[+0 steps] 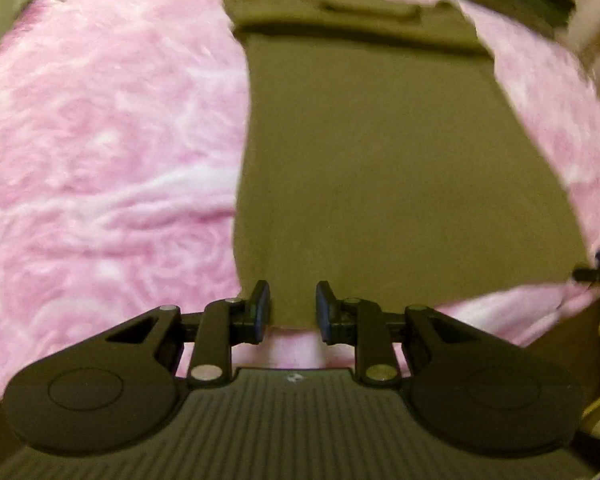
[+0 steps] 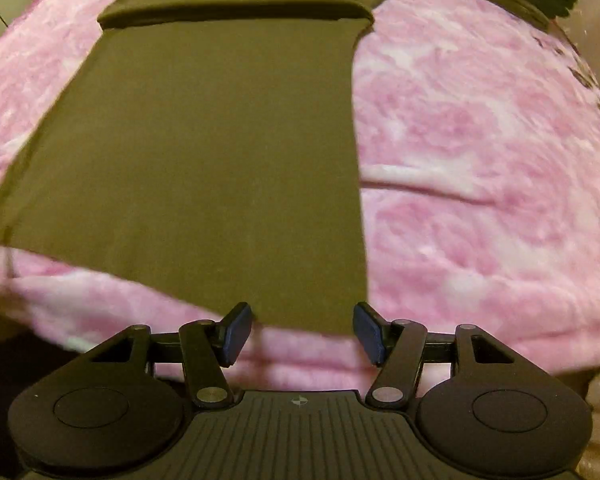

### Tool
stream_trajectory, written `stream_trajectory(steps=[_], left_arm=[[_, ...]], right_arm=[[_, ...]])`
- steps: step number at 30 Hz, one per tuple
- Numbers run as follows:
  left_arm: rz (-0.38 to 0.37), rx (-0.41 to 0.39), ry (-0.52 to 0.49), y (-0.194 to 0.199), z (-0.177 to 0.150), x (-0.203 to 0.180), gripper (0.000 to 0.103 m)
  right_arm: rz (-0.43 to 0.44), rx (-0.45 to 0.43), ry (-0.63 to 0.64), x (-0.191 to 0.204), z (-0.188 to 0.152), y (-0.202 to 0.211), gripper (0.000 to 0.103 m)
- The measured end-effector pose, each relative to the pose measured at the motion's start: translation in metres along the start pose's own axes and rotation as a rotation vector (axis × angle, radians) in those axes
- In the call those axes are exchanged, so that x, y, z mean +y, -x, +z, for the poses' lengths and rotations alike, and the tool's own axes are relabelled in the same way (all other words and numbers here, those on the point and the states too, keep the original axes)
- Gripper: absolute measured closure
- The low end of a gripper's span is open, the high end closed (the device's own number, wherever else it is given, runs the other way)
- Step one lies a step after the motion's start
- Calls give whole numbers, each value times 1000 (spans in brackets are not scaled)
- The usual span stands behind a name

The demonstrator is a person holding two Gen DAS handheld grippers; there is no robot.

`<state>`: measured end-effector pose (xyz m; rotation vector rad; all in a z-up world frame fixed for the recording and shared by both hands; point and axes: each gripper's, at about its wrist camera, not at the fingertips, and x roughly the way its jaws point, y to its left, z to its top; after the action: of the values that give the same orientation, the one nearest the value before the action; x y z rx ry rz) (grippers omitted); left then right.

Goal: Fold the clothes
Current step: 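Release the folded sweater and withdraw both tools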

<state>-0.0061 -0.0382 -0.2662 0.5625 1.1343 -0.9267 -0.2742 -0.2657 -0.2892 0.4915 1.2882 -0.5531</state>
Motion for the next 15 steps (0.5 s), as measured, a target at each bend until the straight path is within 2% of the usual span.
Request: stream_trajectory(steps=[3, 4, 5, 6, 10, 15], left_arm=[[-7, -46, 52, 49, 16, -7, 82], [-2, -62, 55, 63, 21, -10, 78], [4, -78, 57, 76, 26, -14, 71], [11, -94, 59, 90, 31, -17, 69], [23, -120, 48, 131, 40, -24, 67], [46, -126, -14, 154, 38, -27, 62]], right_arm=[[65, -36, -52, 0, 13, 47, 42], [78, -58, -62, 2, 17, 63, 32], [91, -81, -72, 4, 21, 80, 17], [104, -103, -82, 6, 25, 96, 15], [102, -174, -48, 25, 31, 143, 15], [62, -193, -49, 53, 30, 164, 15]])
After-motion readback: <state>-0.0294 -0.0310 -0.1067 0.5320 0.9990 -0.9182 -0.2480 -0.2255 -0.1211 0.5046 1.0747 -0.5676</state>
